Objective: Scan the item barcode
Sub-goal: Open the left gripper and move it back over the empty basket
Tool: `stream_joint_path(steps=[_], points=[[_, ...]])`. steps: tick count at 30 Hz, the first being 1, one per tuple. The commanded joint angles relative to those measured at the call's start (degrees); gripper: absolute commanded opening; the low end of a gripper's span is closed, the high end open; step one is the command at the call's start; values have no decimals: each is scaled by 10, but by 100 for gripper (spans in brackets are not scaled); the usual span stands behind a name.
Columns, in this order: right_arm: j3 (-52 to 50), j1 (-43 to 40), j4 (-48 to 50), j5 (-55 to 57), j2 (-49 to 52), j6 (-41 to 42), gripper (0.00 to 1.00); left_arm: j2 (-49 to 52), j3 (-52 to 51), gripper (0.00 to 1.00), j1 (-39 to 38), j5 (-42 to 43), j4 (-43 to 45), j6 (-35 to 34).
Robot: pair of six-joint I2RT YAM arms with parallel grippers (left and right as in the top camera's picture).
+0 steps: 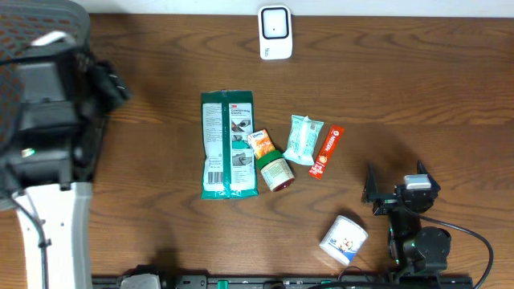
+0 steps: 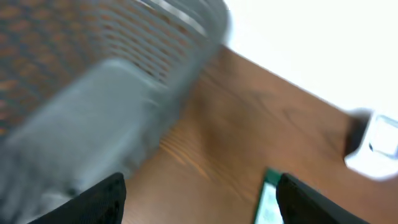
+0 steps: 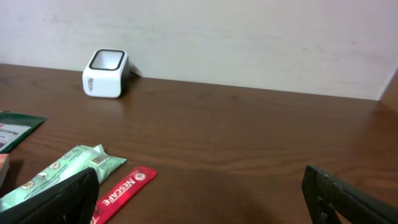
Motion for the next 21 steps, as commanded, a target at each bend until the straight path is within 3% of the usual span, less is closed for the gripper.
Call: stream_joint_path(steps=[1, 14, 15, 16, 21], points=[[-1, 2, -2, 2, -2, 7, 99, 2, 10, 77, 52, -9, 3, 10], [-1, 2, -2, 2, -2, 7, 99, 61, 10, 77, 223, -9, 24, 10], [-1, 2, -2, 2, -2, 7, 99, 69, 10, 90, 229, -9, 23, 10], [-1, 2, -2, 2, -2, 7, 99, 75, 10, 92, 234, -9, 21, 10], [-1, 2, -2, 2, -2, 7, 99, 103, 10, 92, 240, -9, -11, 9]])
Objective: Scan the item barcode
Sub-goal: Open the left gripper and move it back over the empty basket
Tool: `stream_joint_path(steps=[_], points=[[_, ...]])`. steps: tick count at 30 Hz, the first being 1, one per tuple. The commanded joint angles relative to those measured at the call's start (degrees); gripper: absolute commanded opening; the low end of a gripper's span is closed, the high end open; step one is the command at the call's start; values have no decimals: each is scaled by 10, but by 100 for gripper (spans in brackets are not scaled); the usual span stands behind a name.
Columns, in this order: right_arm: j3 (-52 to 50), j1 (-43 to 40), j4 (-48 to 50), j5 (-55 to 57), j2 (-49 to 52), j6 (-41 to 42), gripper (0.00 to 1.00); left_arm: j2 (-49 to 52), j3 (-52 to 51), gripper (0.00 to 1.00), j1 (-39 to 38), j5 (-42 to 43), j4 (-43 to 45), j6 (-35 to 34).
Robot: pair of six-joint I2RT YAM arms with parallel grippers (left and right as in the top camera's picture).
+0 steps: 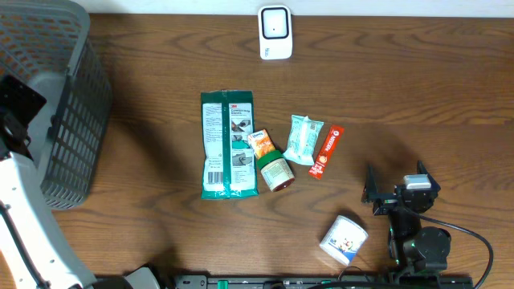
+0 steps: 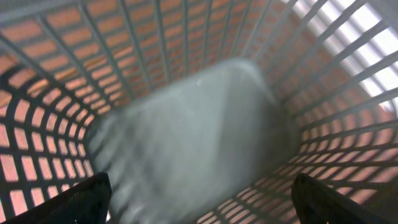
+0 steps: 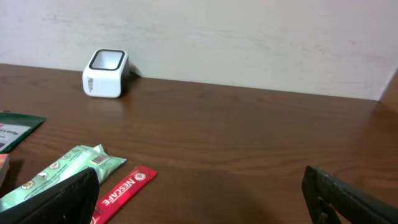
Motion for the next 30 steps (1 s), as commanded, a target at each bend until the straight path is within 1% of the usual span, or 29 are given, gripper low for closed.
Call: stream_joint_path(steps=[1, 3, 10, 30], points=[[-1, 2, -2, 2, -2, 7, 99, 15, 8, 92, 2, -3, -20, 7], [-1, 2, -2, 2, -2, 7, 99, 23, 8, 92, 2, -3, -32, 7], [-1, 2, -2, 2, -2, 7, 99, 35, 8, 93, 2, -3, -33, 8], [-1, 2, -2, 2, -2, 7, 99, 35, 8, 93, 2, -3, -33, 7]])
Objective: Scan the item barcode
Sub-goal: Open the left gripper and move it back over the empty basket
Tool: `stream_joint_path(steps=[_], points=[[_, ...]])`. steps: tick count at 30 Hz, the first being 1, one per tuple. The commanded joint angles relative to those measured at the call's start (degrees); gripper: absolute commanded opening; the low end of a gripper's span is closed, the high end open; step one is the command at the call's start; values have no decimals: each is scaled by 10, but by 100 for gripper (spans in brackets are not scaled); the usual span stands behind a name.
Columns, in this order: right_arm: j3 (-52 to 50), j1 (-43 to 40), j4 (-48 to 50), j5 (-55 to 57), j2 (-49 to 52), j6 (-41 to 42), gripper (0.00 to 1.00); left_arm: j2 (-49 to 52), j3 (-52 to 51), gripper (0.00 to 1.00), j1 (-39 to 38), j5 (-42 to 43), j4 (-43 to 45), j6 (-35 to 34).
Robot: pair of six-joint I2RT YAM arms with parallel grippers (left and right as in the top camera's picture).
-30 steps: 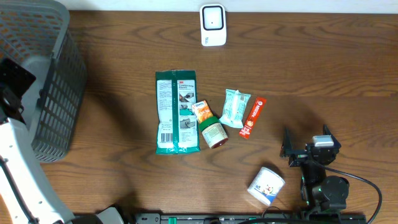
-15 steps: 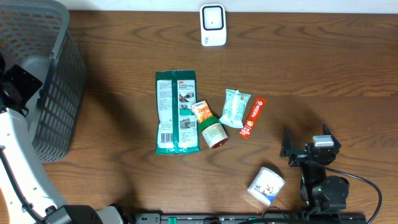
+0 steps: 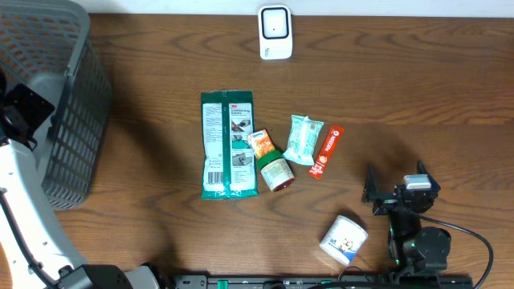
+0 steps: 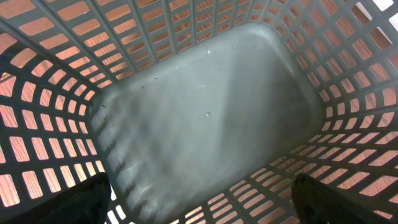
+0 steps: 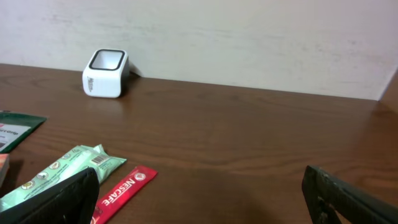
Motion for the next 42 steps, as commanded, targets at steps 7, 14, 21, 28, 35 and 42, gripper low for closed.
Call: stream_joint_path(steps=[7, 14, 21, 28, 35, 42], points=[[-1, 2, -2, 2, -2, 7, 99, 5, 8, 93, 2, -3, -1, 7], [-1, 2, -2, 2, -2, 7, 99, 5, 8, 93, 2, -3, -1, 7], [0, 2, 0, -21, -2, -4, 99, 5, 8, 93, 2, -3, -1, 8], [2, 2, 0, -27, -2, 37, 99, 5, 8, 93, 2, -3, -1, 8], [82, 2, -39, -41, 21, 77, 99, 5, 8, 93, 2, -3, -1, 7], [280, 2, -131, -51, 152, 78, 99, 5, 8, 93, 2, -3, -1, 7]])
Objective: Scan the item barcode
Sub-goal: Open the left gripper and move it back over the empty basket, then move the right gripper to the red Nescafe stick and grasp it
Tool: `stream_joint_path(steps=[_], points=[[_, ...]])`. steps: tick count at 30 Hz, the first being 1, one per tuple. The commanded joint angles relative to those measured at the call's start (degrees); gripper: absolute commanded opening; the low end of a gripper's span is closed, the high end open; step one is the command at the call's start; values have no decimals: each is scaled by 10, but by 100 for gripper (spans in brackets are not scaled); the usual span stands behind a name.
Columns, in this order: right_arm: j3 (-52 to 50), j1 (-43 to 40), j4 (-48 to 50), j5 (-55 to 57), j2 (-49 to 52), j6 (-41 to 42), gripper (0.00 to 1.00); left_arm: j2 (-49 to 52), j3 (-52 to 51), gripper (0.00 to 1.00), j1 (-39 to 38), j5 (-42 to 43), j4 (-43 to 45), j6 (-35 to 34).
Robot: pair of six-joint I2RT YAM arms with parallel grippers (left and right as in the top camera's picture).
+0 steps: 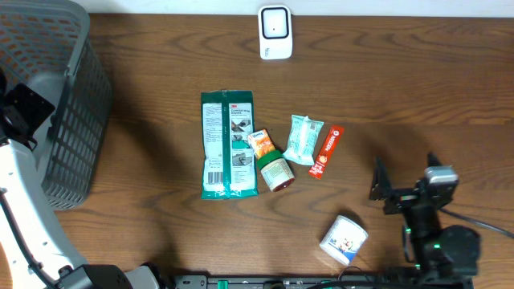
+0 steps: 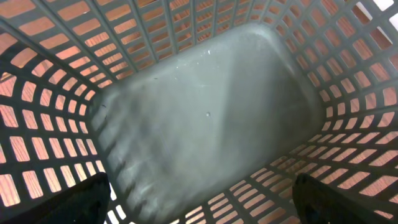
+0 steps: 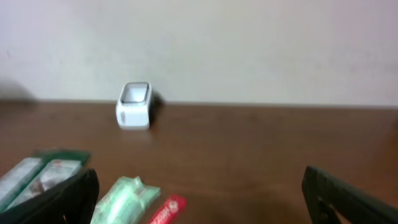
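Observation:
The white barcode scanner (image 1: 274, 32) stands at the table's far edge and shows small in the right wrist view as scanner (image 3: 135, 106). Mid-table lie a green pack (image 1: 229, 144), an orange sachet (image 1: 261, 143) against a small jar (image 1: 276, 172), a mint pouch (image 1: 304, 138), a red Nescafe stick (image 1: 326, 151) and, nearer the front, a white tub (image 1: 344, 239). My right gripper (image 3: 199, 199) is open at the front right, facing the items, nothing between its fingers. My left gripper (image 2: 199, 205) is open and empty, looking down into the grey basket (image 2: 205, 106).
The grey mesh basket (image 1: 56, 96) fills the table's far left corner, with my left arm (image 1: 24, 185) reaching over it. A pale wall runs behind the scanner.
My right gripper has shifted a little to the right and its view now sits higher, blurred, with the scanner nearer the middle. The left gripper and all the items are unchanged.
First my left gripper was at the basket's rim, with table and scanner in its blurred view. Then it looked straight down into the basket and has stayed there, open. The right gripper rested open at the front right until its shift now.

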Motion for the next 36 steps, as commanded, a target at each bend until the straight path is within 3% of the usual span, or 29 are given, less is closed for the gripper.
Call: stream_joint_path(steps=[1, 8, 19, 25, 27, 29, 30, 33, 36], points=[[97, 2, -41, -20, 68, 12, 99, 5, 8, 93, 2, -3, 0, 8], [282, 2, -176, -92, 233, 12, 99, 5, 8, 93, 2, -3, 0, 7], [560, 2, -522, -124, 474, 12, 99, 5, 8, 93, 2, -3, 0, 7], [584, 2, -542, -170, 531, 12, 99, 5, 8, 93, 2, -3, 0, 7], [584, 2, -540, -177, 540, 12, 72, 5, 8, 93, 2, -3, 0, 7], [584, 2, -543, -170, 548, 12, 51, 5, 8, 93, 2, -3, 0, 7], [583, 2, -546, -165, 554, 12, 48, 5, 8, 93, 2, -3, 0, 7], [580, 8, -554, -147, 566, 12, 50, 5, 8, 93, 2, -3, 0, 7], [568, 18, -554, -140, 575, 12, 57, 5, 8, 93, 2, -3, 0, 8]])
